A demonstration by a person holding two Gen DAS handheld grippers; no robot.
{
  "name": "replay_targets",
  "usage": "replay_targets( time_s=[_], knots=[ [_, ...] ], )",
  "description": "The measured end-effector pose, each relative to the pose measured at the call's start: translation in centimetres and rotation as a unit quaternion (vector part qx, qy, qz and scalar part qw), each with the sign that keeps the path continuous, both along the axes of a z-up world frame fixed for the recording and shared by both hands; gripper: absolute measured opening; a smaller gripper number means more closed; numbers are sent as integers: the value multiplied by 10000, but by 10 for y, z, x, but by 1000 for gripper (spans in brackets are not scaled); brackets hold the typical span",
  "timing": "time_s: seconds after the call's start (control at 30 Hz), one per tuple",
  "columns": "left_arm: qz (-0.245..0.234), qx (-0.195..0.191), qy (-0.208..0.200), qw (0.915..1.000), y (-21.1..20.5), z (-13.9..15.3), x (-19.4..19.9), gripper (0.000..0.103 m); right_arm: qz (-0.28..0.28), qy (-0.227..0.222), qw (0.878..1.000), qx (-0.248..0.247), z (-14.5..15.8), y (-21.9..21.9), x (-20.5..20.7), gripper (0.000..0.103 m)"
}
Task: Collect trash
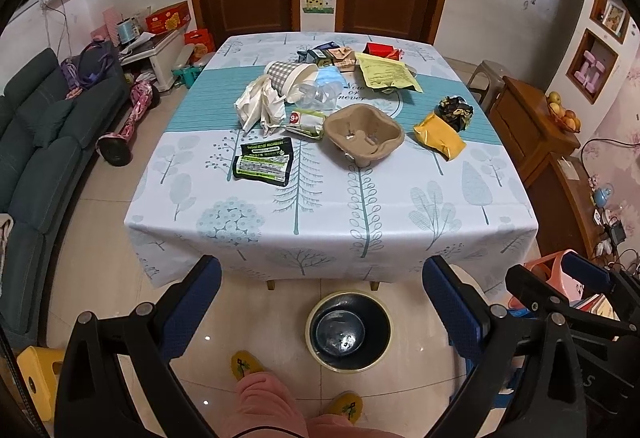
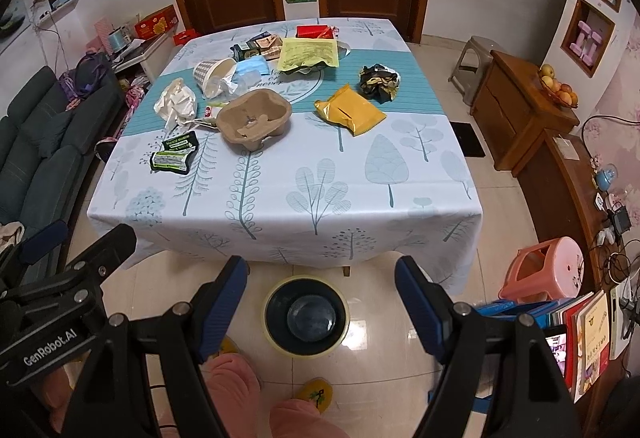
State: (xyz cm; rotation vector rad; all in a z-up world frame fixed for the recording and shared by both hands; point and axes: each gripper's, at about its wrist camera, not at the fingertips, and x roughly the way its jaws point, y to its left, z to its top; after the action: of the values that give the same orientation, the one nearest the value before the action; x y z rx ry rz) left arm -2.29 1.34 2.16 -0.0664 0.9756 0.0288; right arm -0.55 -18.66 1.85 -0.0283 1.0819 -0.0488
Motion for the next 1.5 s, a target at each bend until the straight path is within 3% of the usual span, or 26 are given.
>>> replay_targets(
  time_s=[0.87,1.5],
  knots=[
    [-1,22,-3,10000,2,1,-2,100,18,-24,10000,33,3,-1,-2,77],
    [-12,260,-80,9996,5,35,17,100,55,-258,9993,264,25,2,16,77]
  ],
)
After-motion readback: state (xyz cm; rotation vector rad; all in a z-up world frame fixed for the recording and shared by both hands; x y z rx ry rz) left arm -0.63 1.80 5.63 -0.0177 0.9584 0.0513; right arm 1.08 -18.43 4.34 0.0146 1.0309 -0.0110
